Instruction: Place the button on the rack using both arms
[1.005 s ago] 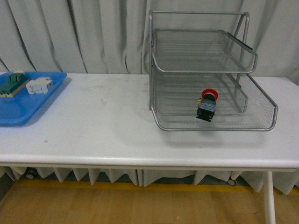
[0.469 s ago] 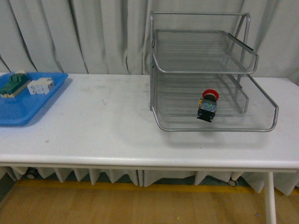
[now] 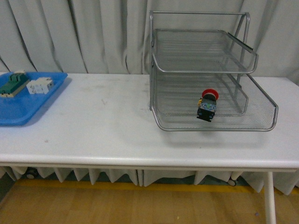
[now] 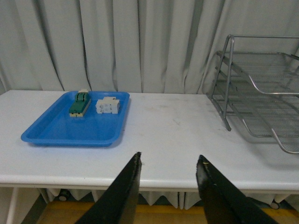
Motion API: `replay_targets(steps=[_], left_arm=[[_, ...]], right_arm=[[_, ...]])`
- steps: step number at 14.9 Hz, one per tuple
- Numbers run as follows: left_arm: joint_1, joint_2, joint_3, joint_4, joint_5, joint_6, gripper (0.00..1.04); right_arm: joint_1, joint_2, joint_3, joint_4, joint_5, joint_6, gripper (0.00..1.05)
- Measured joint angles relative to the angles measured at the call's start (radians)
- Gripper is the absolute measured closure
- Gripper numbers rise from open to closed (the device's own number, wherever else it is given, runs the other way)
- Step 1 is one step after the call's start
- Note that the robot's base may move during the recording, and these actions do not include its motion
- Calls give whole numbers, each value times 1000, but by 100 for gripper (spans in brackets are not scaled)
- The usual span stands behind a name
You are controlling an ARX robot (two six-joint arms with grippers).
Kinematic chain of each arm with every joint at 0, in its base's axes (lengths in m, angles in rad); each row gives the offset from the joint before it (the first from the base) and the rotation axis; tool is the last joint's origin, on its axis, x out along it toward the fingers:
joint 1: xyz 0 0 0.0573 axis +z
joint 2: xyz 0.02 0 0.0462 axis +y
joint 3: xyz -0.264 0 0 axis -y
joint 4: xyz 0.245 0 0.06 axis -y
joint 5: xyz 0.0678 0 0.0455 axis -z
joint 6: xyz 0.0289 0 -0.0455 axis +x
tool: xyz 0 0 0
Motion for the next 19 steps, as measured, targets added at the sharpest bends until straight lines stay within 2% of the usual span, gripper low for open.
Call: replay_targets(steps=[1, 2, 5, 11, 12, 13, 15, 16, 19], left_arm=[[0, 0, 0, 0, 0, 0, 52], [0, 0, 0, 0, 0, 0, 43], [0, 0, 0, 0, 0, 0, 6], [0, 0, 0, 0, 0, 0, 7], [0, 0, 0, 0, 0, 0, 7], [0, 0, 0, 0, 0, 0, 7], [0, 0, 0, 0, 0, 0, 7], [0, 0, 0, 0, 0, 0, 7], [0, 0, 0, 0, 0, 0, 7]], right_arm=[[0, 0, 0, 0, 0, 0, 6], [0, 0, 0, 0, 0, 0, 6], [0, 0, 0, 0, 0, 0, 6], [-5, 3, 1, -8, -18, 6, 6], [-37, 101, 10, 60, -132, 58, 6], [-30, 282, 50, 204, -159, 109, 6], [71, 712, 217, 546, -106, 183, 6], [114, 937, 339, 625, -74, 220, 6], [163, 1474, 732, 417, -16, 293, 6]])
